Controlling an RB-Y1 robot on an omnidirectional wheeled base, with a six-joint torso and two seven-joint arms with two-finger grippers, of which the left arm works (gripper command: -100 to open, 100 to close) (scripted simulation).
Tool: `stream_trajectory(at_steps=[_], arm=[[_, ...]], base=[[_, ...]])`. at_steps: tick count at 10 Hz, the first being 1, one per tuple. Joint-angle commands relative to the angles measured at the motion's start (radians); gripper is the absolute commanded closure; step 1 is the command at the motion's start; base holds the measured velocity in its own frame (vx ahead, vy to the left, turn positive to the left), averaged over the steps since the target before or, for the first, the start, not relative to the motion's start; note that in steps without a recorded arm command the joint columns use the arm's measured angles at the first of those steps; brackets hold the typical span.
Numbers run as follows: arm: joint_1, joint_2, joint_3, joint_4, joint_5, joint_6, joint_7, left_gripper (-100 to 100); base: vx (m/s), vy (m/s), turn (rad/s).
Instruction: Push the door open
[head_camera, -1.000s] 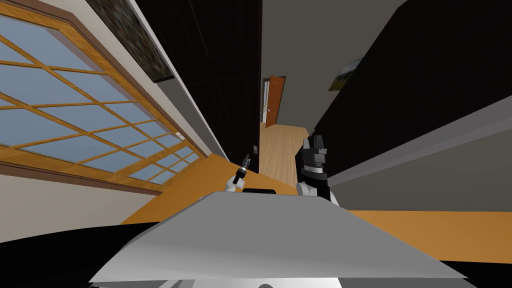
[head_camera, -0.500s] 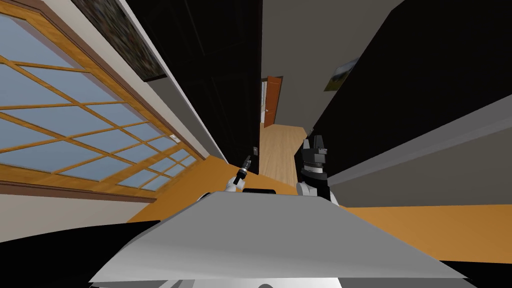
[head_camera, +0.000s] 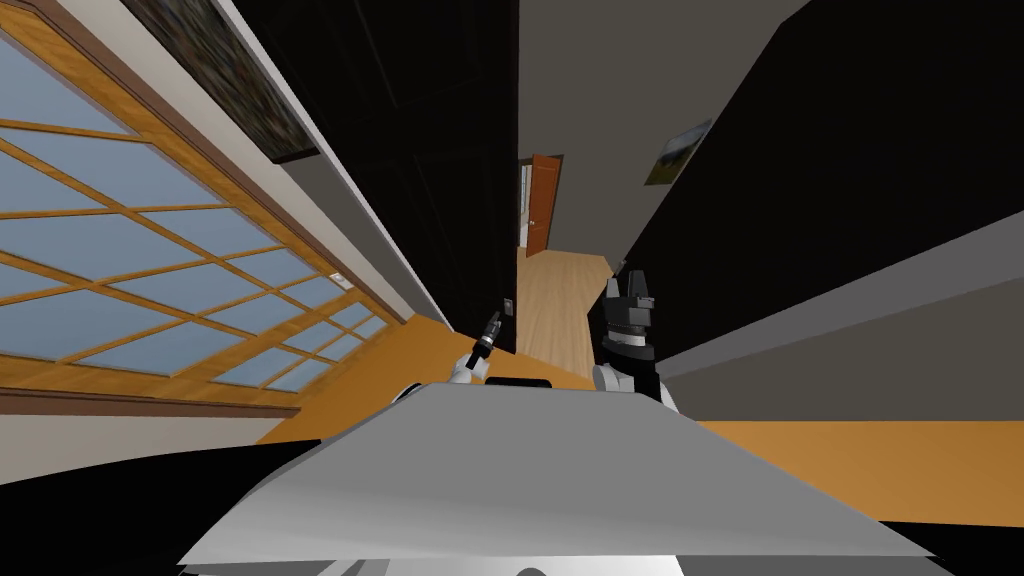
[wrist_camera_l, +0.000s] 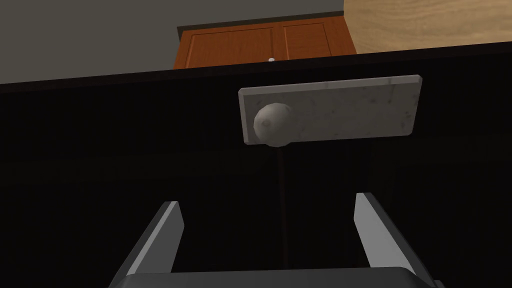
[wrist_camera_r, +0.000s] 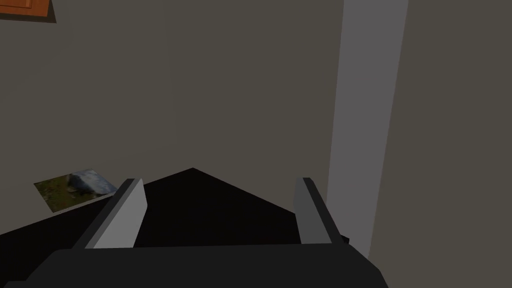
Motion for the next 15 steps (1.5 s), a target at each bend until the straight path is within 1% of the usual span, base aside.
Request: stream_trajectory(at_steps=[1,4,6,7,8,13,14,15], arm=[[0.0,0.001,0.003,0.0,0.001,0.001,-0.002,-100],[0.0,-0.003,0.009,0.004,0.004,0.0,-0.006,-100],[-0.001,-0.013,0.013,0.006,0.006,0.0,-0.009,-100],[-0.002,-0.011,0.012,0.009,0.006,-0.002,-0.008,-100],[-0.002,-0.011,0.012,0.009,0.006,-0.002,-0.008,100],[-0.002,-0.011,0.012,0.009,0.006,-0.002,-0.008,100],[-0.001,-0.003,0.025,0.011,0.011,0.0,-0.015,100],[0.0,0.001,0.031,0.011,0.015,0.001,-0.018,100]], base=[[0.166,-0.042,-0.028],[0.188,-0.043,-0.023],[0.185,-0.078,-0.028],[0.067,-0.024,0.018],[-0.014,0.001,-0.012],[-0.011,0.004,-0.003],[0.094,-0.03,0.021],[0.143,-0.08,0.031]])
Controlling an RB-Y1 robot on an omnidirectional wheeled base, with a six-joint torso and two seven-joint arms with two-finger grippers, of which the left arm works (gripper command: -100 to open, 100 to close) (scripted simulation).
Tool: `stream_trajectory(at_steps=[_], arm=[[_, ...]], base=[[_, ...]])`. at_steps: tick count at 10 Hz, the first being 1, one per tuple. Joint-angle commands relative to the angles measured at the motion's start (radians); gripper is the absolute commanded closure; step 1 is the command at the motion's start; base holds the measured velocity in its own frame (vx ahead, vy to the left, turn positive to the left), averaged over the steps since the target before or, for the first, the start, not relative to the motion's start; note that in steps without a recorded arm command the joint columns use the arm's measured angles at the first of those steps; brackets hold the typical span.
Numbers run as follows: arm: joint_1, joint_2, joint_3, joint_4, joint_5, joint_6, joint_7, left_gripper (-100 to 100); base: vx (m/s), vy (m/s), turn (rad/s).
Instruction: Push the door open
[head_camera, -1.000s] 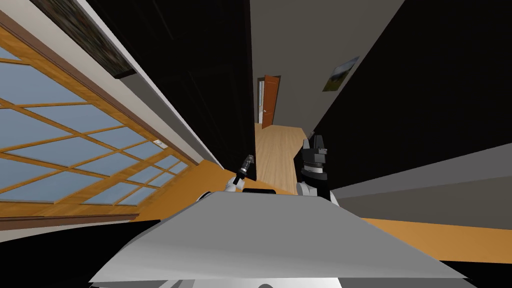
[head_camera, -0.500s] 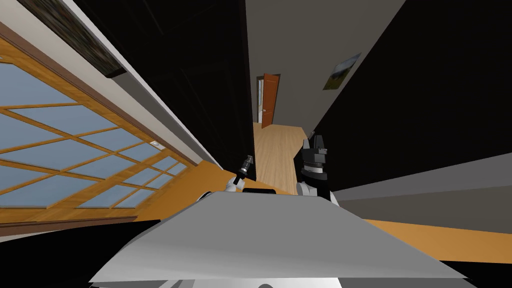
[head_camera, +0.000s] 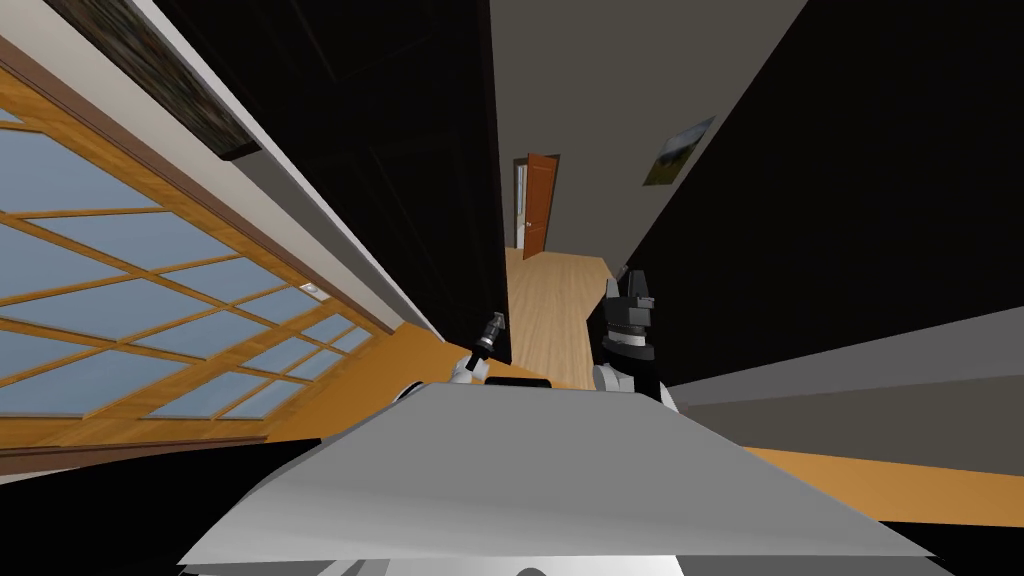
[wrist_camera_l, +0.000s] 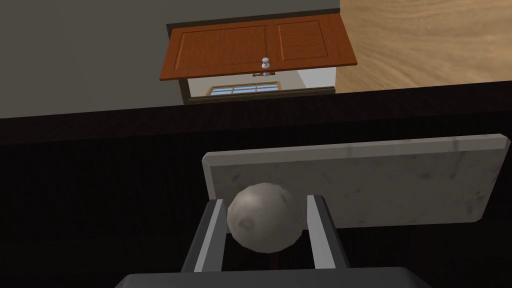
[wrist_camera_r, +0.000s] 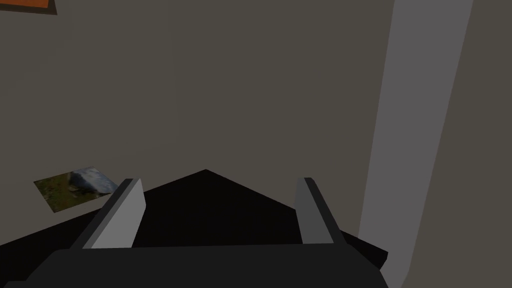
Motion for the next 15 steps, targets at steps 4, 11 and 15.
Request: stream_trajectory(at_steps=[4,11,15], arm=[[0.015,0.024,0.028,-0.05,0.013,0.021,-0.01,100],[0.016,0.042,0.09,-0.047,0.043,0.022,-0.037,100],[0.016,0.038,0.089,-0.043,0.044,0.022,-0.034,-100]], base=[[0.115,-0.063,0.018],[0.15,-0.078,0.042],[-0.03,-0.039,0.047]])
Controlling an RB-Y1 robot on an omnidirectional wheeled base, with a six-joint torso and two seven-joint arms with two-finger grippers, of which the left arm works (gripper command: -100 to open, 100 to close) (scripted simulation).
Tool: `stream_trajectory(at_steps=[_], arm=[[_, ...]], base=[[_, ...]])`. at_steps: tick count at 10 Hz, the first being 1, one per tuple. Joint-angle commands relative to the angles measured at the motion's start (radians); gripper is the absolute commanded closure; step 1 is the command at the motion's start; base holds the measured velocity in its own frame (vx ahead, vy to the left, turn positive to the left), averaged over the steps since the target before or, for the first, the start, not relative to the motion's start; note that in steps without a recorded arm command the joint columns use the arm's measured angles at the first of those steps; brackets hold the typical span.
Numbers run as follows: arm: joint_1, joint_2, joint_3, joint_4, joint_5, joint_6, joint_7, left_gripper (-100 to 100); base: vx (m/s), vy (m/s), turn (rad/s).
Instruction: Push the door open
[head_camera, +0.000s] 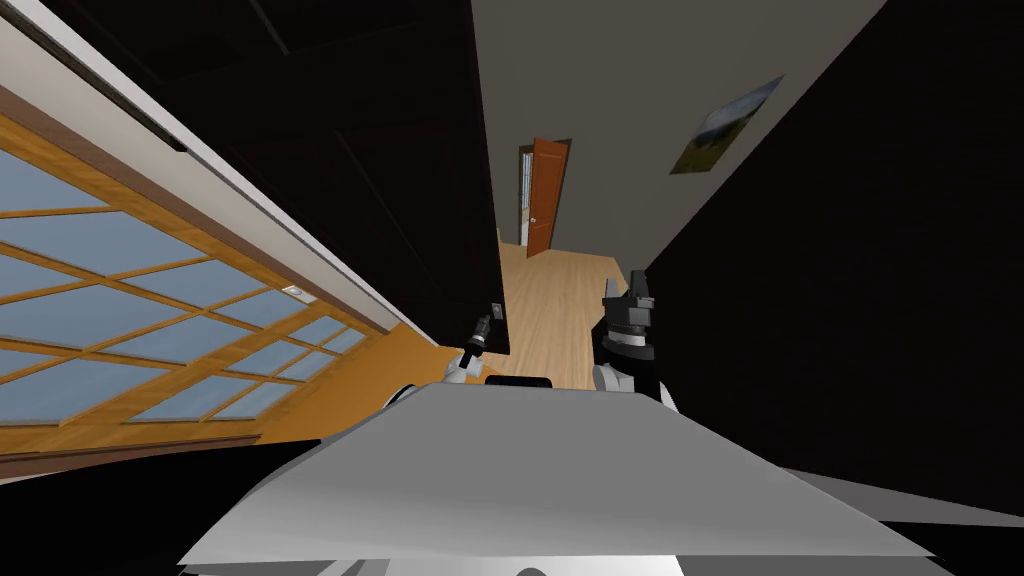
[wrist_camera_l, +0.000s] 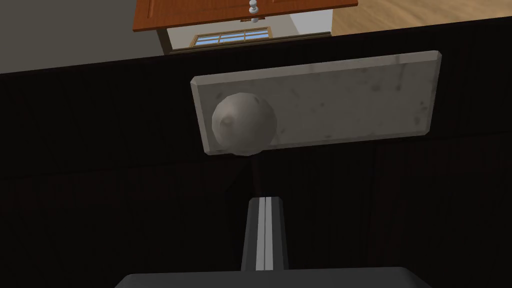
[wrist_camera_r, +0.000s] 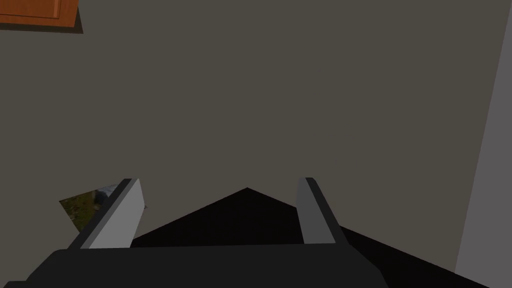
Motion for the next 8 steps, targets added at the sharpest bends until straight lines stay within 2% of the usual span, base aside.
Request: stream_trajectory(at_steps=[1,5,6,8], arm=[[0.001,-0.002,-0.001,-0.003,0.0,0.002,0.002,-100],[0.002,-0.014,-0.003,-0.01,0.002,0.005,0.006,-100],[-0.008,-0.012,-0.001,0.01,0.003,-0.005,0.005,-100],[-0.008,-0.009,0.002,0.013,0.004,-0.01,0.003,-100]], base=[[-0.219,0.011,0.034],[-0.209,-0.053,0.038],[-0.095,-0.024,0.007],[0.143,-0.015,-0.023]])
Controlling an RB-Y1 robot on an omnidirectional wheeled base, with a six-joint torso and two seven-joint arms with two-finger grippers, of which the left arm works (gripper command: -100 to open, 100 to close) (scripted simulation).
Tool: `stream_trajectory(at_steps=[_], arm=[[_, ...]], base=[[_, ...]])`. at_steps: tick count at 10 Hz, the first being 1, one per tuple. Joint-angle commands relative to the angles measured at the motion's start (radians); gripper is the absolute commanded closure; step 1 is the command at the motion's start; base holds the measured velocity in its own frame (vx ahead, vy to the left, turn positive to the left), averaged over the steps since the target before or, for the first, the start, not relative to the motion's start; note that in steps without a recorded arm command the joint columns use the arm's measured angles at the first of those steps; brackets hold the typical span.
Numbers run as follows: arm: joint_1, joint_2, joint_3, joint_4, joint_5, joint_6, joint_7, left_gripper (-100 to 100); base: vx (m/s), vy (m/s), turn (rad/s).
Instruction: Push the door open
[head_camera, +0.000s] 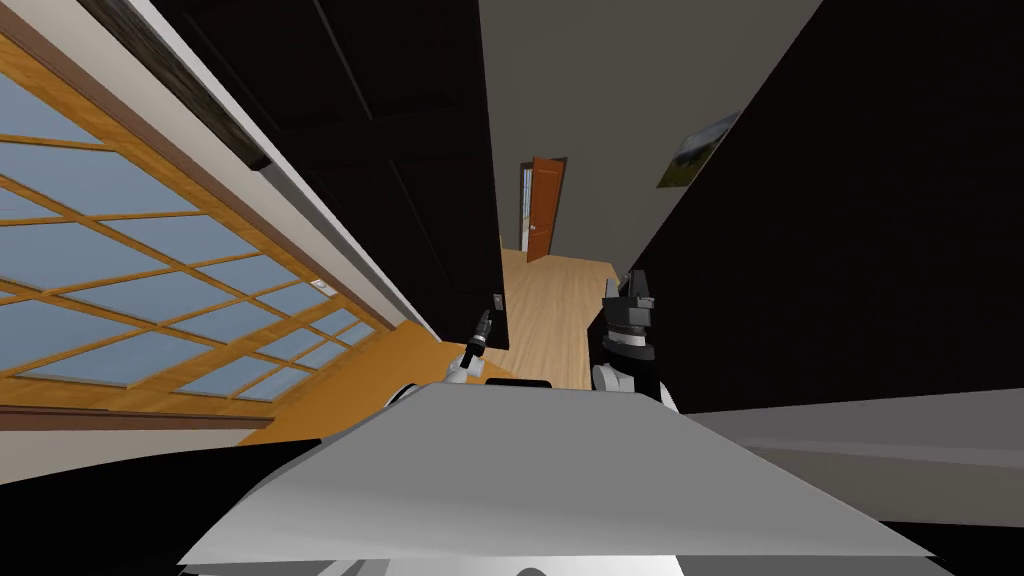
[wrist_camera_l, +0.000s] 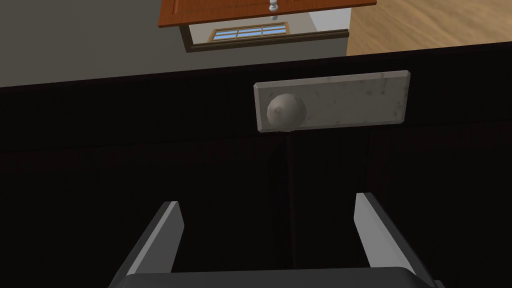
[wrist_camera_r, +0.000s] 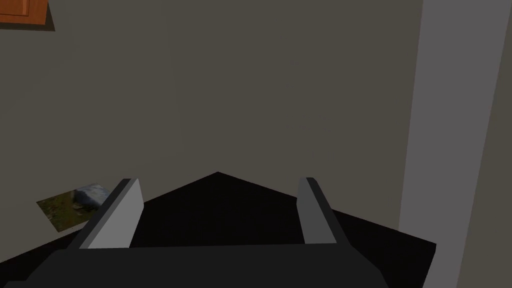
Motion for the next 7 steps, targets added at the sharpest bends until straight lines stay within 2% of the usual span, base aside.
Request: stream_trajectory(at_steps=[1,7], arm=[[-0.001,0.002,0.003,0.003,0.001,-0.005,-0.002,-100],[0.001,-0.001,0.014,0.007,0.007,-0.016,-0.012,-100]], base=[[0.198,0.014,-0.018],[0.193,-0.032,-0.026]])
